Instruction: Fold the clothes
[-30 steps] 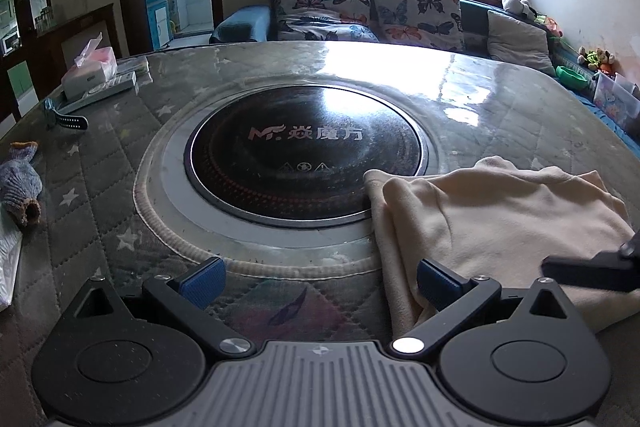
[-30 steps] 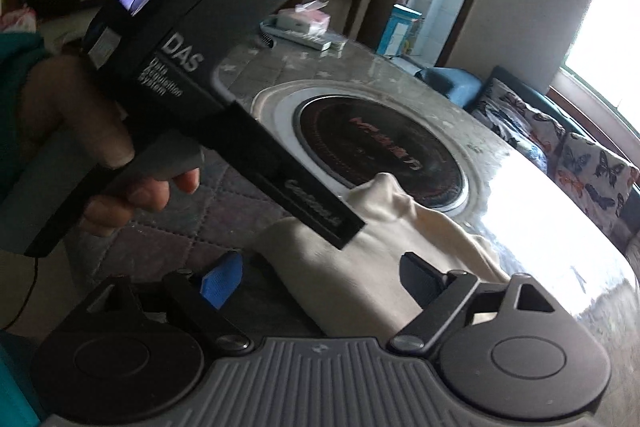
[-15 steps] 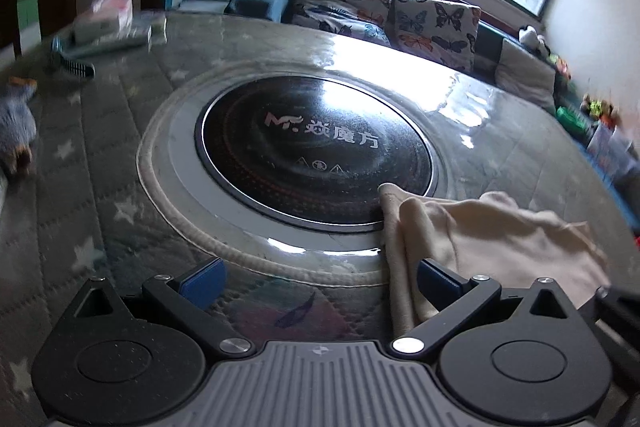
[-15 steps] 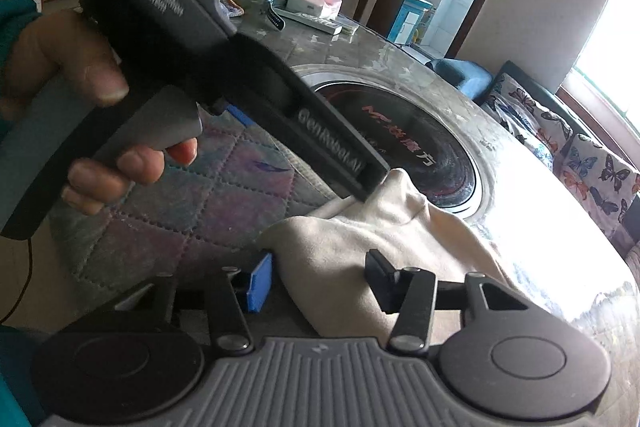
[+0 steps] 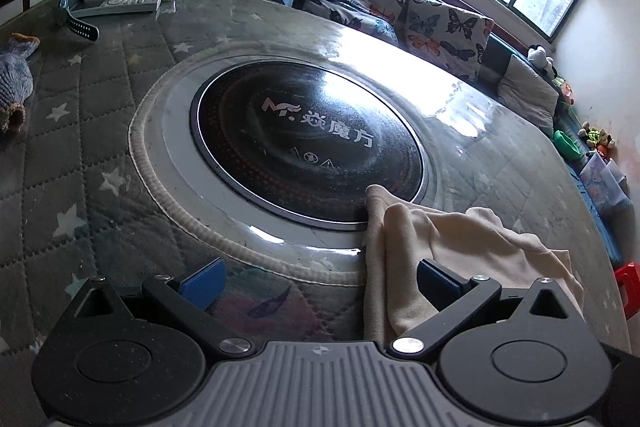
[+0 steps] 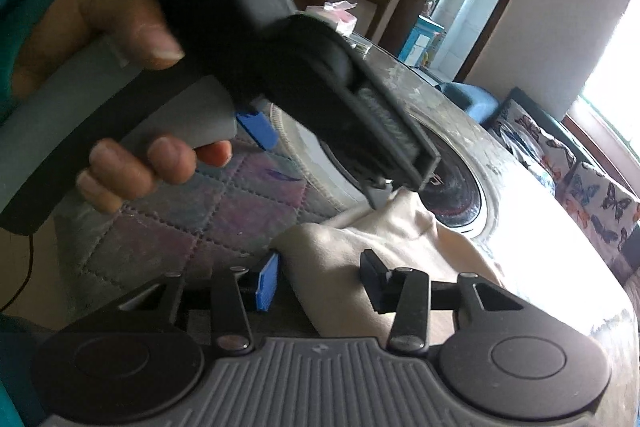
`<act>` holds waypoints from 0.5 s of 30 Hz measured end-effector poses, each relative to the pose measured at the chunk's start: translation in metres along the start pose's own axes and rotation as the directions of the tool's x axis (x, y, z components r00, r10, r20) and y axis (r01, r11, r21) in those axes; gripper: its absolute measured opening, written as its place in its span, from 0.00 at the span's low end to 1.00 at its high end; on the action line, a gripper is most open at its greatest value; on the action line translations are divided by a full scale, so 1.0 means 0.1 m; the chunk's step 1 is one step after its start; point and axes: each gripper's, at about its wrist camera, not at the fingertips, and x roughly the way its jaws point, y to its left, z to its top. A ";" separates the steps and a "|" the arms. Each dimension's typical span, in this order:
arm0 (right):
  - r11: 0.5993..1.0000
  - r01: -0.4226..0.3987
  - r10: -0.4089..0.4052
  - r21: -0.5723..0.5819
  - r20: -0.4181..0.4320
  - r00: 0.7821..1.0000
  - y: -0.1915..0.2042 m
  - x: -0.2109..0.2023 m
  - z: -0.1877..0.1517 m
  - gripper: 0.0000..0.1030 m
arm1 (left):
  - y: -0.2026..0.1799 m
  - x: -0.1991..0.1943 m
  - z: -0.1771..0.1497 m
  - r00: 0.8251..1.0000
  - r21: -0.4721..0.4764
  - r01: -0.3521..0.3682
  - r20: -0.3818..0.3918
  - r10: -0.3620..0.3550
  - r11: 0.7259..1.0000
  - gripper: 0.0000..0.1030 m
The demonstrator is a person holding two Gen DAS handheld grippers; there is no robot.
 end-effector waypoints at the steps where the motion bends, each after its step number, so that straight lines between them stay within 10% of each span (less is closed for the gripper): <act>1: 1.000 -0.001 0.001 0.001 0.003 1.000 0.00 0.01 0.00 0.42 | 0.00 0.00 0.00 1.000 -0.008 0.010 -0.005 -0.010 1.000 1.00; 7: 0.999 0.000 -0.001 0.050 0.021 1.000 -0.09 0.01 -0.02 0.16 | -0.03 0.00 0.00 0.997 -0.058 0.069 -0.036 -0.071 0.996 1.00; 15: 0.954 -0.097 0.070 0.282 0.107 0.992 -0.53 -0.19 -0.01 0.11 | -0.06 0.01 0.00 0.985 -0.128 0.145 -0.073 -0.155 0.981 1.00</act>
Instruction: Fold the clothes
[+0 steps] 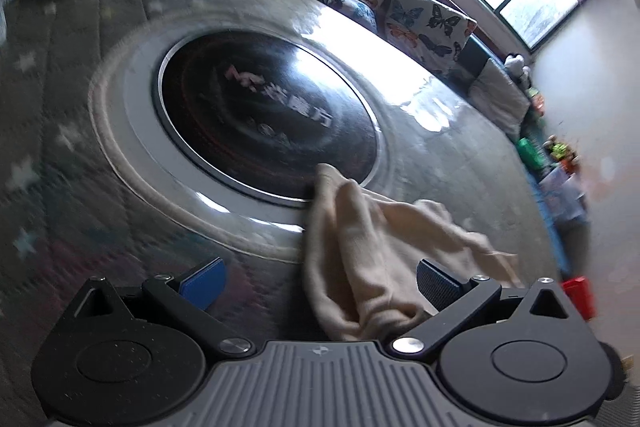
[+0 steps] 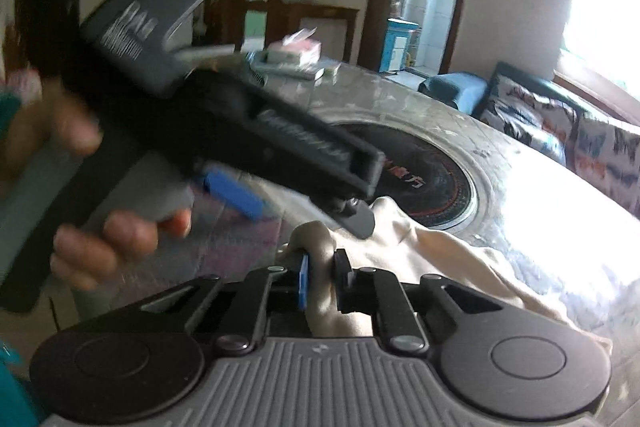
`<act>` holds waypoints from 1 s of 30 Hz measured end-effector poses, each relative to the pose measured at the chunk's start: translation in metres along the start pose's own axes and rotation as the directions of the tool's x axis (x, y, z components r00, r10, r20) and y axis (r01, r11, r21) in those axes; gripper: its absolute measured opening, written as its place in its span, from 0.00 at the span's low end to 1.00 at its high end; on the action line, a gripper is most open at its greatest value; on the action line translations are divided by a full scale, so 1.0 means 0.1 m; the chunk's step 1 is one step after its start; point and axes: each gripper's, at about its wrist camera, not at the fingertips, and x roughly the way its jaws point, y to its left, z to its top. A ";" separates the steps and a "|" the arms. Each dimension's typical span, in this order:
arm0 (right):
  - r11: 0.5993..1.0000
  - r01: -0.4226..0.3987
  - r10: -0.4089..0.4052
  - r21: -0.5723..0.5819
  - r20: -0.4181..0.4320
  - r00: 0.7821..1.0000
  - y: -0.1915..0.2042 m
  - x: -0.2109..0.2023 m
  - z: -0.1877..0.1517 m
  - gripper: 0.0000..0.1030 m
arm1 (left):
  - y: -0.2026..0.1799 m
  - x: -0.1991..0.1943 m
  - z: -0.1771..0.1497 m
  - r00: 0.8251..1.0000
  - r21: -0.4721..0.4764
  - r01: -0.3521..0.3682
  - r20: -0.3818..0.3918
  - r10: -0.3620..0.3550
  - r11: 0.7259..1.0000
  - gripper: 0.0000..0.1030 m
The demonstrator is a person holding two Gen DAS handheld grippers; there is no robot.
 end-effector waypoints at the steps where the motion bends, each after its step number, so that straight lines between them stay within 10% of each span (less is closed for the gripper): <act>1: 1.000 -0.010 0.010 0.026 0.007 1.000 -0.05 -0.03 0.01 0.11 | -0.01 0.01 0.01 1.000 -0.014 0.013 -0.008 -0.013 1.000 1.00; 8: 0.990 -0.053 0.047 0.130 0.047 0.998 -0.30 -0.21 0.04 0.10 | -0.03 0.18 0.06 0.989 -0.130 0.134 -0.047 -0.141 0.982 0.91; 16: 0.987 -0.086 0.082 0.132 0.041 0.996 -0.29 -0.24 -0.07 0.10 | 0.11 0.35 0.06 0.979 -0.185 0.177 -0.067 -0.192 0.967 0.26; 23: 0.973 -0.060 0.048 0.224 0.061 0.997 -0.50 -0.43 -0.21 0.18 | 0.15 0.34 0.08 0.981 -0.154 0.170 -0.068 -0.183 0.973 0.20; 30: 0.895 0.157 -0.170 0.418 -0.007 0.985 -1.22 -0.65 -0.52 0.20 | 0.06 0.31 0.06 0.987 -0.088 0.145 -0.061 -0.151 0.986 0.21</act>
